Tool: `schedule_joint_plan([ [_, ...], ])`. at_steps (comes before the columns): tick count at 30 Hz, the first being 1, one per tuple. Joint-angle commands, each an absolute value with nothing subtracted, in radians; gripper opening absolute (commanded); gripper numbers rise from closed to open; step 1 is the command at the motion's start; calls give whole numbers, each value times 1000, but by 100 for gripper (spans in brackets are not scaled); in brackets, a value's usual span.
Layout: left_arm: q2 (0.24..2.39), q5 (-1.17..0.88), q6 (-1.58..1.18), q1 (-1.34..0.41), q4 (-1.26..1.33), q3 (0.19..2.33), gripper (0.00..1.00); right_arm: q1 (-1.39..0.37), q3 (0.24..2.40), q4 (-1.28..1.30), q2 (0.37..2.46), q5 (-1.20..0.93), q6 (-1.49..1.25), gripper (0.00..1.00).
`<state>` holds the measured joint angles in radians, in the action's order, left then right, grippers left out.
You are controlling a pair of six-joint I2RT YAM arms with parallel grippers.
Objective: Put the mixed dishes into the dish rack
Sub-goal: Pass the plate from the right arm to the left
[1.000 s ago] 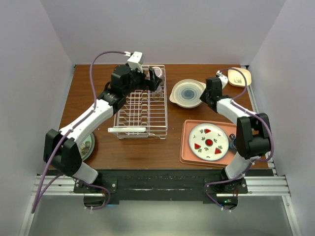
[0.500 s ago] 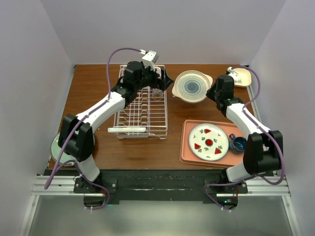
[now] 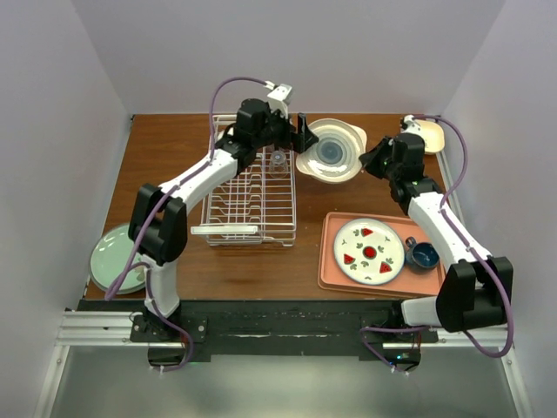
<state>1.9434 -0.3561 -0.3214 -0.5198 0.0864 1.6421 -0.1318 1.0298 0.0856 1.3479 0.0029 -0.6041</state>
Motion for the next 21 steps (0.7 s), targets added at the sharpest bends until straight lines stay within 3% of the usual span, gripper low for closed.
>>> schedule_joint_plan([
  [1, 1959, -436, -308, -520, 103, 1697, 100, -132, 1054, -113, 1293, -155, -624, 0],
  [6, 1968, -501, -344, -512, 112, 1698, 96, -130, 1051, -164, 1310, -247, -589, 0],
  [12, 1944, -577, -374, -499, 123, 1674, 68, -130, 1077, -183, 1350, -340, -529, 0],
  [15, 1925, -641, -379, -488, 132, 1652, 47, -132, 1092, -183, 1374, -373, -505, 0],
  [16, 1919, -653, -380, -486, 130, 1648, 32, -130, 1092, -183, 1379, -376, -500, 0],
  [18, 1905, -679, -376, -482, 127, 1631, 16, -130, 1095, -186, 1385, -382, -499, 0],
  [19, 1901, -681, -373, -482, 124, 1626, 0, -132, 1097, -187, 1388, -385, -497, 0],
  [21, 1882, -689, -362, -480, 115, 1609, 0, -133, 1101, -187, 1390, -388, -497, 0],
])
